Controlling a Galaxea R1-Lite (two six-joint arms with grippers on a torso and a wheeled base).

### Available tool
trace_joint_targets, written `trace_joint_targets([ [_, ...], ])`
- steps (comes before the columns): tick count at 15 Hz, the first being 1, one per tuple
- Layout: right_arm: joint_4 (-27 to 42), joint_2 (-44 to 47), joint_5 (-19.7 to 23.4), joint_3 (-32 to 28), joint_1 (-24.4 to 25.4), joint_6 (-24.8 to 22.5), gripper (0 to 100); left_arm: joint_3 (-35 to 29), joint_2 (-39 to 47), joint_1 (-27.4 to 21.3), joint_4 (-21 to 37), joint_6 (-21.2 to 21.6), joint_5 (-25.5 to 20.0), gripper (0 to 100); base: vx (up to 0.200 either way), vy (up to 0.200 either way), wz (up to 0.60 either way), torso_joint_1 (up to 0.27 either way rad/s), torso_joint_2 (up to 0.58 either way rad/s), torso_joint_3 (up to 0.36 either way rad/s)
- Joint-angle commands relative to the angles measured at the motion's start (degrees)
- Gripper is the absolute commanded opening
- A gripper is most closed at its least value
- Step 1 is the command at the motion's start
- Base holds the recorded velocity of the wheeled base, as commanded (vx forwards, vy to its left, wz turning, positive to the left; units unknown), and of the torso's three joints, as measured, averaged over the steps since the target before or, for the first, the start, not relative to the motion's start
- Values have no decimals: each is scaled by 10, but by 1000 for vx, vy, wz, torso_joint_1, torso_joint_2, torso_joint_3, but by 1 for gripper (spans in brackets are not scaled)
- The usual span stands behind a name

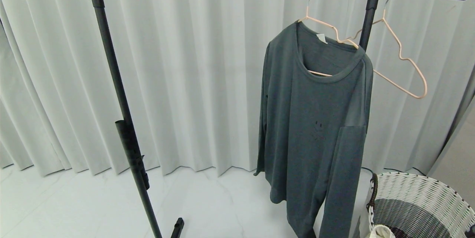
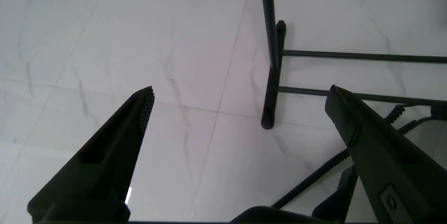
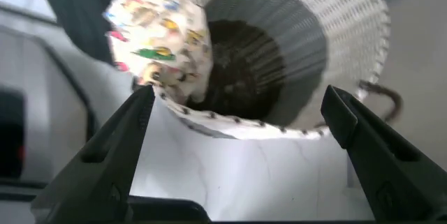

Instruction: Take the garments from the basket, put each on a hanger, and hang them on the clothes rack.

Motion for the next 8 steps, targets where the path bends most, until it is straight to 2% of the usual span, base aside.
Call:
trace_joint_targets([
  [1, -83, 209, 31, -54, 16, -27, 100, -1, 0, 0, 0, 0, 0, 100, 0, 0, 0, 0, 0, 0],
  [3, -191, 320, 40, -65, 30, -50, 100, 0, 2, -1, 0, 0, 0, 100, 0, 0, 0, 0, 0, 0],
  [4, -236, 381, 40, -65, 37, -81, 100, 0, 5, -1, 0, 0, -1, 100, 0, 0, 0, 0, 0, 0],
  [5, -259, 418, 41, -66, 39, -100, 100, 0, 8, -2, 0, 0, -1, 100, 0, 0, 0, 0, 0, 0],
  [8, -293, 493, 35, -90, 38, -105, 100, 0, 11, -4, 0, 0, -2, 100, 0, 0, 0, 0, 0, 0],
])
